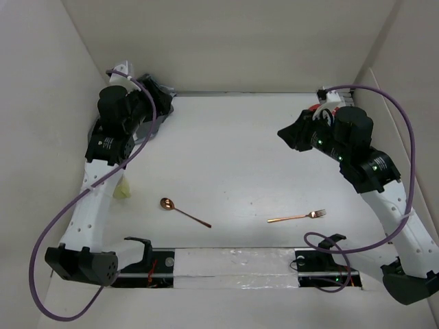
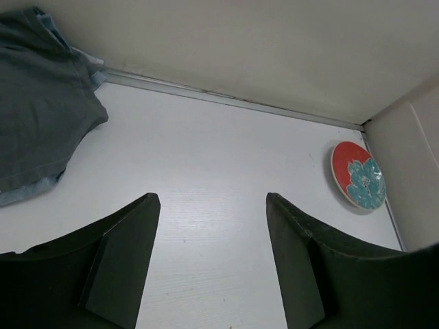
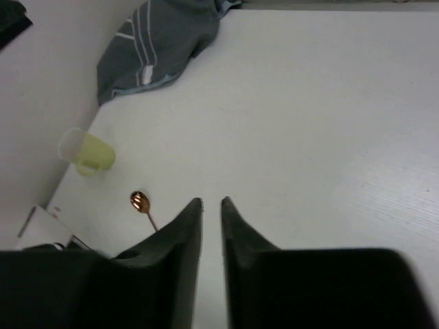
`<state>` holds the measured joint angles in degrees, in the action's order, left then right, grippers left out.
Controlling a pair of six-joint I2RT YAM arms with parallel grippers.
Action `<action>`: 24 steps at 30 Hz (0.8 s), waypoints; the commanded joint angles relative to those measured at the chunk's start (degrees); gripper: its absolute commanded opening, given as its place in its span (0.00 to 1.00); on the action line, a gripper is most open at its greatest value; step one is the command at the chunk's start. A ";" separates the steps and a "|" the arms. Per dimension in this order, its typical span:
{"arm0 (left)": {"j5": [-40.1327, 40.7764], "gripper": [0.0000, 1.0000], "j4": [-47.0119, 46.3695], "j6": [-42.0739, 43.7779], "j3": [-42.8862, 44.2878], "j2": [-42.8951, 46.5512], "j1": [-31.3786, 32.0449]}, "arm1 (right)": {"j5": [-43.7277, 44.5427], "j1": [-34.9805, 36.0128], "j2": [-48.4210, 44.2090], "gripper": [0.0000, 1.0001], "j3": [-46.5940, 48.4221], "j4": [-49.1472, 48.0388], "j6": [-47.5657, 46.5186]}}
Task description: Set the dinner table for one person
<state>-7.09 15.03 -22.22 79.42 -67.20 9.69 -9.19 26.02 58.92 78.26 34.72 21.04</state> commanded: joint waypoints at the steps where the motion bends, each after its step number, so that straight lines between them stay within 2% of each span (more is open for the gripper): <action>1: 2.87 0.60 -1.23 -1.77 1.43 0.49 -1.51 | 0.14 0.61 -2.05 0.16 -0.21 -0.62 0.06; 2: 2.87 0.56 -1.23 -2.04 1.96 -0.03 -3.09 | -0.56 0.09 -2.05 0.07 -0.99 -1.05 -0.12; 3: 4.09 0.45 -1.14 -2.48 2.58 -1.26 -3.10 | -0.91 0.08 -2.05 0.00 -1.35 -1.41 -0.21; 4: 6.54 0.30 -1.05 -2.57 4.15 -2.05 -3.10 | -1.18 0.08 -1.79 0.00 -1.62 -1.32 -0.21; 5: 9.09 0.06 -0.70 -2.65 5.38 -3.36 -3.10 | -1.79 0.08 -1.61 0.00 -1.97 -1.32 -0.12; 6: 10.51 0.00 1.21 -2.66 7.14 -6.34 -3.10 | -2.14 0.08 -1.26 0.00 -2.23 -1.32 -0.12; 8: 16.04 0.00 3.51 -2.39 12.76 -9.86 -3.10 | -3.02 0.08 -1.26 0.00 -2.67 -1.32 -0.12; 10: 16.76 0.00 5.62 -2.83 16.36 -14.96 -5.64 | -3.38 0.08 -1.52 0.00 -3.37 -1.23 0.06; 11: 16.24 0.02 6.06 -3.53 17.34 -16.46 -7.04 | -3.38 0.08 -1.70 0.00 -3.72 -1.32 -0.03; 14: 14.65 0.30 6.86 -5.20 18.23 -21.91 -13.28 | -3.11 0.08 -2.49 0.00 -5.04 -1.06 -0.03; 16: 17.70 0.43 7.64 -5.12 19.19 -25.60 -15.31 | -3.55 0.08 -3.27 0.00 -6.44 -1.32 0.06; 17: 18.60 0.56 8.08 -5.12 19.54 -26.92 -15.93 | -4.16 0.08 -3.54 0.00 -7.06 -1.41 0.06; 20: 17.64 0.62 9.49 -6.34 19.55 -32.02 -19.87 | -5.31 0.08 -3.81 0.00 -8.82 -2.37 0.32; 22: 16.24 0.63 9.32 -7.40 18.06 -34.92 -21.73 | -5.75 0.08 -3.46 0.09 -9.00 -2.11 0.32; 23: 14.93 0.66 8.80 -7.66 17.53 -37.02 -23.13 | -6.01 0.08 -2.85 0.20 -8.83 -2.03 0.32; 24: 14.91 0.66 8.79 -7.58 17.53 -38.00 -23.14 | -6.01 0.08 -2.84 0.27 -8.83 -2.02 0.32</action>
<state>8.93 23.66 -28.29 96.73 -104.68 -11.55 -13.43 25.98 56.27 69.23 35.11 21.54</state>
